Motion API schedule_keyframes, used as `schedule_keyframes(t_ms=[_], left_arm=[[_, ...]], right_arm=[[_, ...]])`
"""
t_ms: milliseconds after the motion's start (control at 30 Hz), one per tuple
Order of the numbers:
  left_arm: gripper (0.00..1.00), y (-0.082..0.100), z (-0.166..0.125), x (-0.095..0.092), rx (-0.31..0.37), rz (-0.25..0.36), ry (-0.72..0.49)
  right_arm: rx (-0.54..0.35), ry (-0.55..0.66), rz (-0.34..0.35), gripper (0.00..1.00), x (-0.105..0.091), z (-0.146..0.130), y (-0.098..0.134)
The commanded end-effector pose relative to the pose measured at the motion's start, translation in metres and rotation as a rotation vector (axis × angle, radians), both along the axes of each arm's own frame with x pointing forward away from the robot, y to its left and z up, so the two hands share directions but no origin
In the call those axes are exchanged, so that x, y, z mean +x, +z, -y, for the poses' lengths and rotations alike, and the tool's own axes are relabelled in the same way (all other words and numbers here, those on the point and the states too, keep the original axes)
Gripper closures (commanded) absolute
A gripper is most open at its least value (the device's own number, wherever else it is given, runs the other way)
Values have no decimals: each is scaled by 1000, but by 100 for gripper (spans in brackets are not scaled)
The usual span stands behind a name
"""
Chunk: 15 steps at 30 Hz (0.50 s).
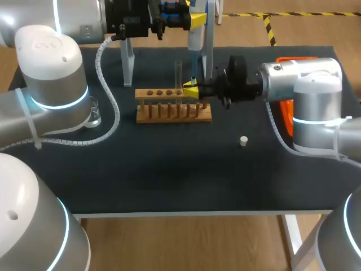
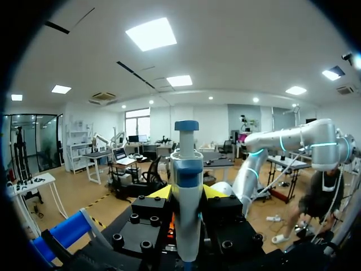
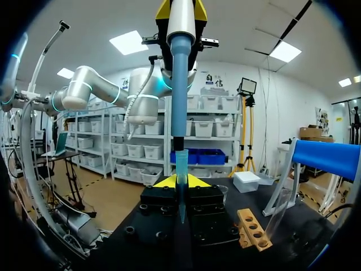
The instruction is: Invert the test tube, pick up the pipette, mount the tip to pipette, aspirate from beaker and dispense into the tube, eject the tip, return the pipette, and cap with the stopper.
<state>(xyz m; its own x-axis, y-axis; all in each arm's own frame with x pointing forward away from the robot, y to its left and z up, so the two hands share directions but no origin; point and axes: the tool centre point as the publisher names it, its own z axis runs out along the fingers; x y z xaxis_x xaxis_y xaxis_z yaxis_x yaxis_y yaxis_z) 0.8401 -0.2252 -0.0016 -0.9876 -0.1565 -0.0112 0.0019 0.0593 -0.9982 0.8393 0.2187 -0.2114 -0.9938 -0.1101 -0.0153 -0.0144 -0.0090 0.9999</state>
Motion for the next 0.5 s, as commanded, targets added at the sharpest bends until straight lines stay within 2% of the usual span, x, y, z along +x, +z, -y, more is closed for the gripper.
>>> schedule_keyframes(t_ms=[33, 500], left_arm=[[100, -1, -1, 0, 0, 0, -1], [100, -1, -1, 0, 0, 0, -1]], right_arm=[[2, 1, 3, 100, 0, 2, 4], [-10, 9, 15, 100, 0, 1, 4]])
